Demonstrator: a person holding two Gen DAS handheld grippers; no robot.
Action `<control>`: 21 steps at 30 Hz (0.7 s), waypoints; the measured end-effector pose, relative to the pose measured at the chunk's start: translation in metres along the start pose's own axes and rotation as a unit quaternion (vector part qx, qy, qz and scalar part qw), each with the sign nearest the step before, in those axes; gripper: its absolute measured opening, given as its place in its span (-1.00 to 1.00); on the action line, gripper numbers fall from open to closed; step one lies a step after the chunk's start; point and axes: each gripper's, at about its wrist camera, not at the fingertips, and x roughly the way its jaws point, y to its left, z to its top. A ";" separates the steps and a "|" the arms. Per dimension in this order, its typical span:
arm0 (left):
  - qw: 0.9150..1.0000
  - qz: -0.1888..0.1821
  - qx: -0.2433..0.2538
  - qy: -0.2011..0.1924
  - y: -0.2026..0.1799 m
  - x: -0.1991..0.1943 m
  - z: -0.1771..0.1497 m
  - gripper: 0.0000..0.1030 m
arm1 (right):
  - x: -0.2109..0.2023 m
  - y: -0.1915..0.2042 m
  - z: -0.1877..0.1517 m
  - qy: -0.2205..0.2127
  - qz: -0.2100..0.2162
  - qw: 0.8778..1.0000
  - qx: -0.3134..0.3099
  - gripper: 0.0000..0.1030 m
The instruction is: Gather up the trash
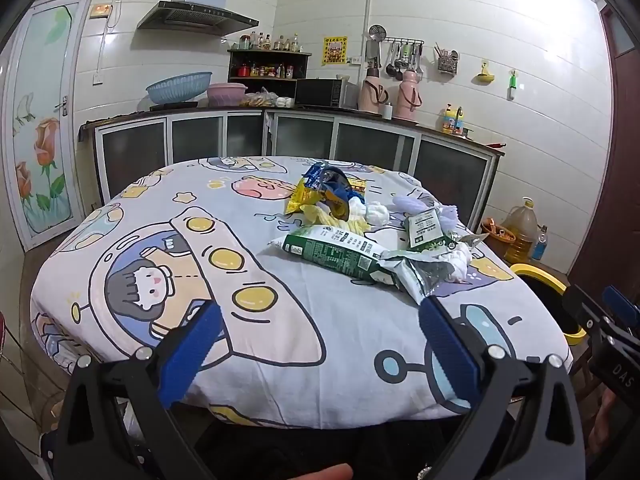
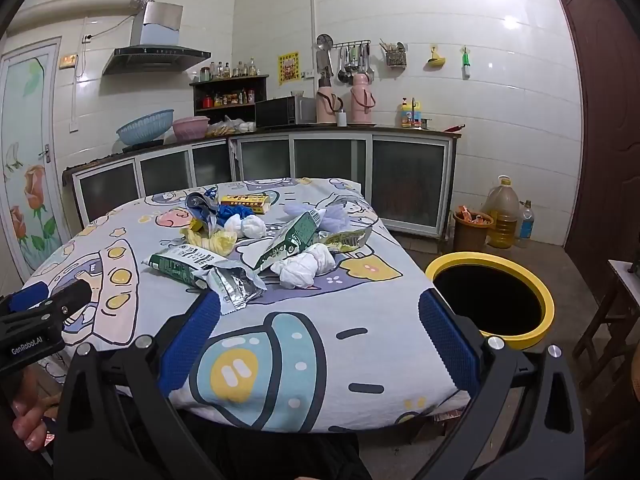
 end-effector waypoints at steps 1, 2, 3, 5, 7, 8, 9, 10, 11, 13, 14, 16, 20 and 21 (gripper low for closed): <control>1.000 0.001 0.001 0.000 -0.001 0.000 0.000 0.85 | 0.000 0.000 0.000 -0.001 0.000 1.000 0.000 0.86; 1.000 0.001 0.001 -0.001 -0.001 0.000 0.000 0.85 | 0.000 0.000 0.000 -0.003 0.000 1.000 0.001 0.86; 1.000 0.001 0.001 -0.001 0.000 0.000 0.000 0.85 | 0.000 0.000 0.000 -0.002 0.000 1.000 0.001 0.86; 1.000 0.002 0.004 -0.002 -0.001 -0.001 0.002 0.85 | 0.000 -0.001 0.000 -0.005 0.001 1.000 0.002 0.86; 1.000 0.001 0.005 -0.003 -0.001 0.000 0.002 0.85 | -0.001 0.000 0.000 -0.006 0.000 1.000 0.002 0.85; 1.000 0.002 0.005 -0.003 -0.001 0.001 0.004 0.85 | -0.001 -0.001 0.000 -0.006 0.001 1.000 0.002 0.85; 1.000 0.001 0.004 -0.003 -0.001 0.000 0.003 0.85 | -0.001 -0.001 0.000 -0.006 0.000 1.000 0.002 0.85; 1.000 0.001 0.004 -0.003 -0.001 0.000 0.003 0.85 | -0.001 -0.001 0.000 -0.005 0.001 1.000 0.002 0.86; 1.000 0.000 0.004 -0.003 0.000 0.000 0.003 0.85 | 0.000 -0.001 0.000 -0.005 0.001 1.000 0.002 0.86; 1.000 0.000 0.005 -0.004 -0.001 -0.001 0.003 0.85 | 0.000 -0.001 0.000 -0.005 0.000 1.000 0.003 0.86; 1.000 0.000 0.004 -0.004 -0.001 -0.001 0.003 0.85 | -0.001 -0.001 0.000 -0.005 0.001 1.000 0.003 0.85; 1.000 0.001 0.004 -0.004 -0.001 -0.001 0.003 0.85 | 0.000 -0.001 0.000 -0.005 0.000 1.000 0.003 0.86; 1.000 0.001 0.005 -0.004 -0.001 -0.001 0.003 0.85 | 0.000 -0.002 0.000 -0.004 0.001 1.000 0.003 0.85; 1.000 0.000 0.004 -0.004 0.000 -0.001 0.003 0.85 | 0.000 -0.002 0.000 -0.004 0.001 1.000 0.003 0.86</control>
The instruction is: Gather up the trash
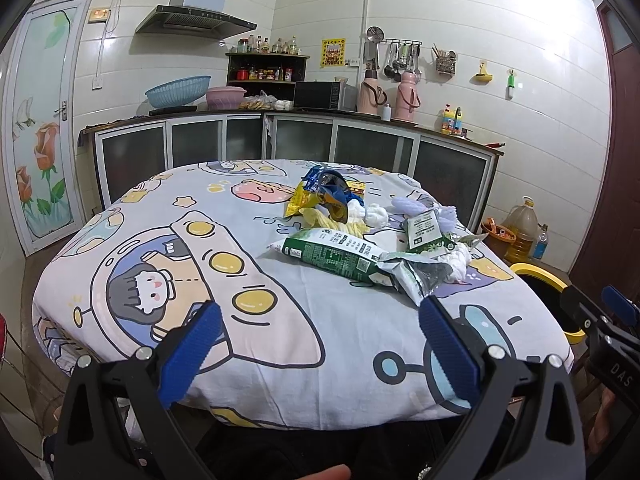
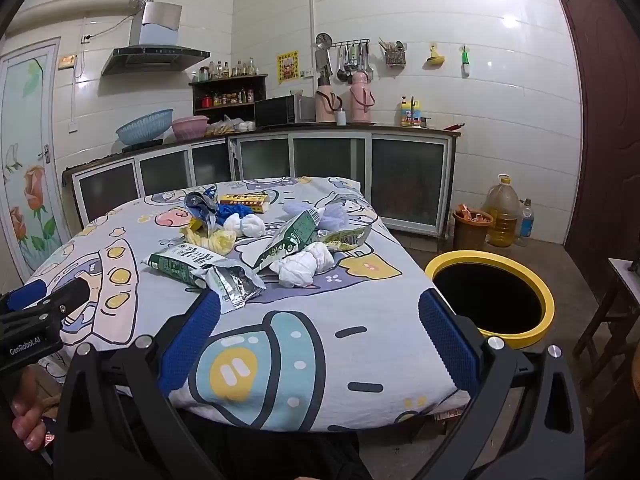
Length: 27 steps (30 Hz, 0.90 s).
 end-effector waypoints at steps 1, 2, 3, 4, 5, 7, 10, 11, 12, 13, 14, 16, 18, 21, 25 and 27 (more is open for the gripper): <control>1.000 0.000 0.000 0.000 0.000 0.000 0.000 0.85 | 0.000 0.000 0.000 0.000 0.000 1.000 0.000 0.86; 1.000 -0.001 0.000 0.000 0.000 0.000 0.000 0.85 | 0.000 0.000 0.000 0.000 0.000 1.000 0.000 0.85; 1.000 0.000 0.001 0.000 -0.001 0.000 0.000 0.85 | 0.000 0.000 0.000 0.000 0.000 1.000 0.000 0.85; 1.000 0.000 0.001 0.000 -0.001 0.000 0.000 0.85 | 0.000 0.000 0.000 0.001 0.001 1.000 0.000 0.85; 1.000 0.000 0.001 0.000 -0.001 0.000 0.000 0.85 | 0.000 0.000 0.000 0.001 0.001 1.000 0.000 0.85; 1.000 0.000 0.001 0.001 -0.001 0.000 -0.001 0.85 | 0.000 0.000 0.000 0.001 0.000 1.000 0.000 0.86; 1.000 0.001 0.001 0.000 -0.001 0.000 -0.001 0.85 | 0.000 0.000 0.000 0.001 0.000 1.000 0.000 0.85; 1.000 0.000 0.001 0.000 -0.001 0.000 -0.001 0.85 | 0.000 0.000 0.000 0.001 0.001 1.000 0.000 0.85; 1.000 -0.001 0.001 0.000 -0.001 0.000 -0.001 0.85 | 0.000 0.000 0.000 0.001 0.001 1.000 0.000 0.85; 1.000 0.000 0.001 0.000 -0.001 0.000 -0.001 0.85 | 0.000 0.000 0.000 0.001 0.000 1.000 0.000 0.85; 1.000 0.000 0.001 0.000 -0.001 0.000 -0.001 0.85 | 0.000 0.000 0.000 0.001 0.001 1.000 0.000 0.85; 1.000 0.000 0.001 0.000 -0.001 0.000 -0.001 0.85 | 0.000 0.000 0.000 0.001 0.000 1.000 0.001 0.86; 1.000 -0.001 0.001 0.000 -0.001 0.000 -0.001 0.85 | 0.000 0.000 0.000 0.001 0.000 1.000 0.000 0.86; 1.000 0.000 0.001 0.000 -0.001 0.000 -0.001 0.85 | 0.001 -0.001 -0.003 0.001 -0.001 1.000 0.000 0.86; 1.000 0.000 0.003 0.000 -0.001 0.000 -0.001 0.85 | 0.000 -0.001 -0.002 0.002 0.000 1.000 0.001 0.86; 1.000 0.000 0.003 -0.001 0.000 -0.001 -0.001 0.85 | 0.000 0.000 -0.002 0.001 0.000 1.000 0.001 0.86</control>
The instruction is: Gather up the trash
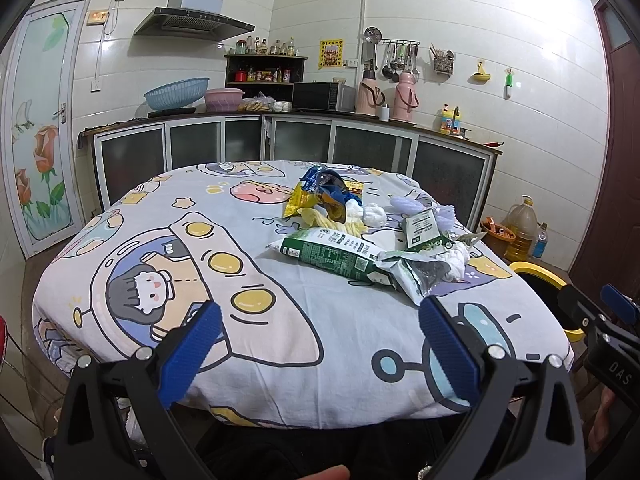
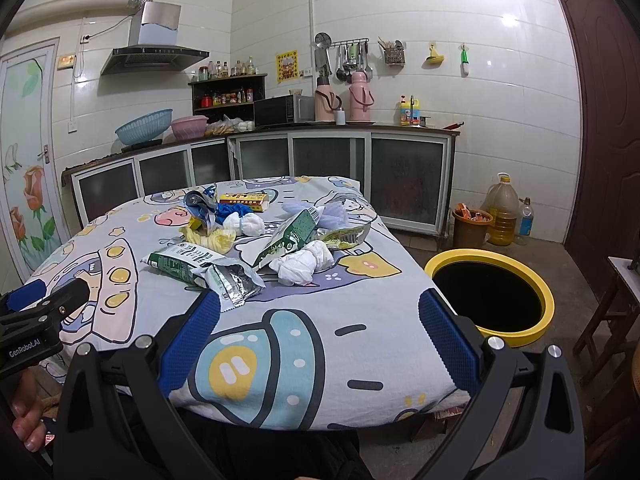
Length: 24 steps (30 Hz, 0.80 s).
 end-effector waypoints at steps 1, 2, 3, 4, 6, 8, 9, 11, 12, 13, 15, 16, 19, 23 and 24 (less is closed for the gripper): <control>1.000 0.000 0.001 0.000 0.001 0.000 0.000 0.85 | 0.000 0.000 0.000 0.000 0.000 1.000 0.000 0.86; 1.000 0.000 0.001 0.000 0.001 0.000 0.000 0.85 | 0.000 0.000 0.000 0.000 0.000 1.000 0.000 0.85; 1.000 -0.001 0.000 0.000 0.000 0.000 0.000 0.85 | 0.000 0.000 0.000 0.000 0.000 1.000 0.000 0.85; 1.000 0.000 0.000 0.000 0.000 0.000 0.000 0.85 | 0.000 0.000 0.000 0.000 -0.001 1.000 0.000 0.85; 1.000 0.000 0.000 0.000 0.000 0.000 0.000 0.85 | 0.000 0.000 0.000 0.000 0.000 1.000 0.000 0.85; 1.000 0.001 0.001 0.000 0.000 0.000 0.000 0.85 | 0.000 0.000 0.000 0.000 0.000 1.000 0.000 0.85; 1.000 0.000 0.001 -0.001 0.000 0.000 0.000 0.85 | 0.000 0.000 0.000 0.000 0.000 1.000 0.000 0.86; 1.000 0.001 0.001 -0.001 -0.001 0.000 0.000 0.85 | 0.000 0.000 0.000 0.000 0.000 1.000 0.000 0.85; 1.000 0.000 0.001 -0.001 -0.001 0.000 0.000 0.85 | 0.000 0.000 0.000 0.000 0.000 1.000 0.000 0.85; 1.000 0.000 0.001 -0.001 -0.001 0.000 0.000 0.85 | 0.000 0.000 0.000 0.001 0.000 1.000 0.000 0.85; 1.000 0.001 0.001 0.000 -0.001 0.000 0.000 0.85 | 0.000 0.000 0.000 0.000 0.000 1.000 0.001 0.86; 1.000 0.001 0.001 0.000 -0.001 -0.001 0.000 0.85 | 0.000 0.000 0.000 0.000 0.000 1.000 0.000 0.85; 1.000 0.002 0.002 -0.002 -0.001 -0.001 0.000 0.85 | 0.000 0.000 0.000 0.000 -0.001 1.000 0.000 0.85; 1.000 0.003 0.006 -0.006 -0.002 -0.004 -0.001 0.85 | 0.000 -0.001 -0.001 0.000 0.000 1.000 0.000 0.85; 1.000 0.004 0.007 -0.007 -0.002 -0.004 -0.001 0.85 | 0.000 -0.001 -0.001 0.000 -0.001 1.000 0.000 0.85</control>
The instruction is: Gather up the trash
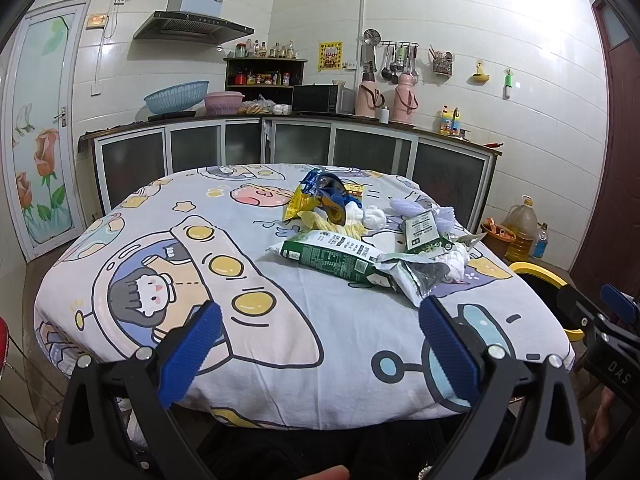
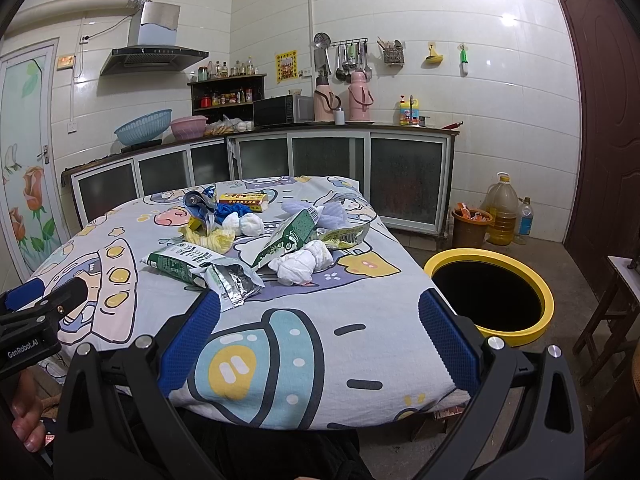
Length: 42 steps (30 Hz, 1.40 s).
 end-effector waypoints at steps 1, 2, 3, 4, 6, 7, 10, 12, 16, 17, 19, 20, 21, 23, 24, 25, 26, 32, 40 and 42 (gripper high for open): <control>1.000 0.000 0.000 0.000 0.000 0.000 0.000 0.85 | 0.000 0.000 0.001 0.000 0.001 1.000 0.001 0.85; 1.000 0.000 0.001 0.000 0.000 0.000 0.000 0.85 | 0.000 0.000 0.001 0.000 0.000 1.000 0.001 0.85; 1.000 0.000 0.000 0.000 0.000 0.000 0.000 0.85 | 0.000 0.000 0.000 0.000 0.000 1.000 0.001 0.86; 1.000 0.000 0.000 0.000 0.000 0.000 0.000 0.85 | 0.000 0.000 0.001 0.000 0.000 1.000 0.001 0.86; 1.000 0.000 0.000 0.000 0.000 -0.001 0.000 0.85 | 0.000 0.000 0.001 0.000 0.000 1.000 0.001 0.86; 1.000 0.000 0.000 0.000 0.000 0.000 0.000 0.85 | 0.000 0.000 0.000 0.000 0.000 1.000 0.001 0.85; 1.000 0.000 0.000 0.000 0.000 0.000 0.000 0.85 | -0.001 0.000 0.001 0.000 0.000 1.000 0.001 0.85; 1.000 0.000 0.000 0.000 0.000 0.000 0.000 0.85 | -0.001 -0.001 0.000 0.000 0.000 1.000 0.001 0.86; 1.000 0.000 0.000 0.000 0.000 0.000 0.000 0.85 | -0.001 0.000 0.001 0.000 0.001 1.000 0.001 0.85; 1.000 0.000 0.000 0.000 0.000 0.000 0.000 0.85 | -0.001 0.000 0.001 0.000 0.001 1.000 0.001 0.85; 1.000 -0.001 -0.002 0.000 0.001 -0.001 -0.001 0.85 | 0.002 0.000 -0.001 -0.001 -0.003 1.000 0.003 0.85; 1.000 0.000 -0.002 -0.001 0.000 -0.001 -0.001 0.85 | 0.002 -0.002 -0.001 -0.002 -0.005 1.000 0.008 0.85; 1.000 -0.001 -0.004 -0.001 0.001 -0.001 -0.001 0.85 | 0.002 -0.007 0.001 -0.004 -0.005 1.000 0.018 0.85; 1.000 -0.012 -0.006 -0.001 0.002 0.000 -0.002 0.85 | 0.005 -0.016 0.004 -0.005 -0.002 0.999 0.035 0.85; 1.000 -0.022 -0.007 -0.001 0.003 0.001 -0.003 0.85 | 0.002 -0.025 0.009 -0.004 0.002 0.999 0.039 0.85; 0.999 -0.036 -0.008 0.003 0.004 0.003 -0.004 0.85 | 0.005 -0.030 0.013 -0.003 0.009 0.999 0.039 0.85; 0.999 -0.049 -0.008 0.006 0.004 0.005 -0.005 0.85 | 0.008 -0.032 0.017 -0.002 0.015 0.999 0.036 0.85; 0.995 -0.096 -0.002 0.037 0.005 0.029 -0.008 0.85 | 0.034 -0.041 0.037 0.003 0.143 0.989 0.033 0.86; 0.985 -0.124 0.110 0.041 0.028 0.083 0.035 0.85 | 0.105 0.009 0.033 0.129 0.225 0.963 -0.070 0.85; 0.975 -0.164 0.131 0.069 0.035 0.101 0.048 0.85 | 0.119 0.021 0.031 0.144 0.251 0.954 -0.080 0.85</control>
